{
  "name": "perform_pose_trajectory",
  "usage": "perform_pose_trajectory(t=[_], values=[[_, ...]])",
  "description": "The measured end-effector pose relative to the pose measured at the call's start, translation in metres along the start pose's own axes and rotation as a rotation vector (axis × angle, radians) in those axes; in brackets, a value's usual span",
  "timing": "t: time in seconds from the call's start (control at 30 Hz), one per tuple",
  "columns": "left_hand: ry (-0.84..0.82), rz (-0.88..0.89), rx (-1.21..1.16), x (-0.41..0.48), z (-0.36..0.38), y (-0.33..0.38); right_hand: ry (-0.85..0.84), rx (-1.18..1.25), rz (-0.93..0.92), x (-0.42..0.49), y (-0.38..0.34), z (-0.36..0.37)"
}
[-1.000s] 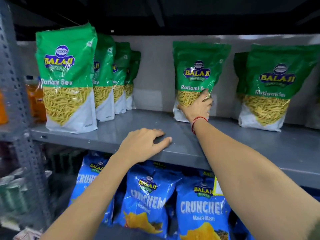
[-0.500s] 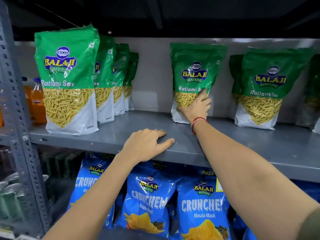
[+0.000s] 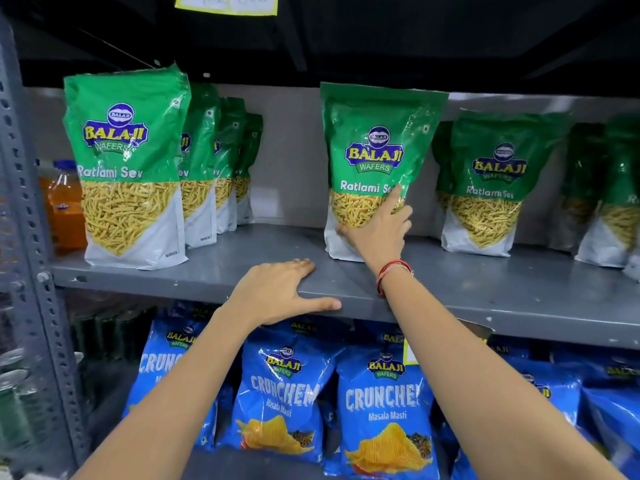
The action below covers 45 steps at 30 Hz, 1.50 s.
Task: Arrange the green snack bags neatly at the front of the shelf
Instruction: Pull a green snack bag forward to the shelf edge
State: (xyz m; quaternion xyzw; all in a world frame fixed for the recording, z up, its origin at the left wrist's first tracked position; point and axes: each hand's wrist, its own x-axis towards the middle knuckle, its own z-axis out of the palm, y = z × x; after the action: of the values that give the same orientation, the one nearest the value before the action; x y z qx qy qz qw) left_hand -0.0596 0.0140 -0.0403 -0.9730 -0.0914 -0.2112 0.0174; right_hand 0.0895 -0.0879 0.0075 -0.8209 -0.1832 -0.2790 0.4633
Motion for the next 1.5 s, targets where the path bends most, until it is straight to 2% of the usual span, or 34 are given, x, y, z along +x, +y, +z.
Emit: perform_pose_trajectory(t=[0.1,0.27,1.03,1.2,1.33,1.5], values=[[0.074,-0.002,0.021,-0.005,0.003,0.002,0.011,0.003,-0.02,-0.015,-0.001,-0.014],[0.108,-0.016,0.018,-0.008,0.002,0.004,0.006,-0.005,-0.053,-0.038,-0.005,-0.036],[0.088,-0.071,-0.027,-0.006,0.0,0.006,0.096,-0.207,-0.121,-0.084,-0.018,-0.07],[0.069,-0.093,-0.033,-0.005,0.0,0.005,0.096,-0.207,-0.134,-0.085,-0.018,-0.071],[0.121,-0.121,-0.061,-0.008,-0.002,0.009,0.037,-0.178,-0.157,-0.084,-0.014,-0.075],[0.143,-0.242,-0.093,-0.028,-0.015,0.033,0.025,-0.082,-0.201,-0.074,0.004,-0.098]])
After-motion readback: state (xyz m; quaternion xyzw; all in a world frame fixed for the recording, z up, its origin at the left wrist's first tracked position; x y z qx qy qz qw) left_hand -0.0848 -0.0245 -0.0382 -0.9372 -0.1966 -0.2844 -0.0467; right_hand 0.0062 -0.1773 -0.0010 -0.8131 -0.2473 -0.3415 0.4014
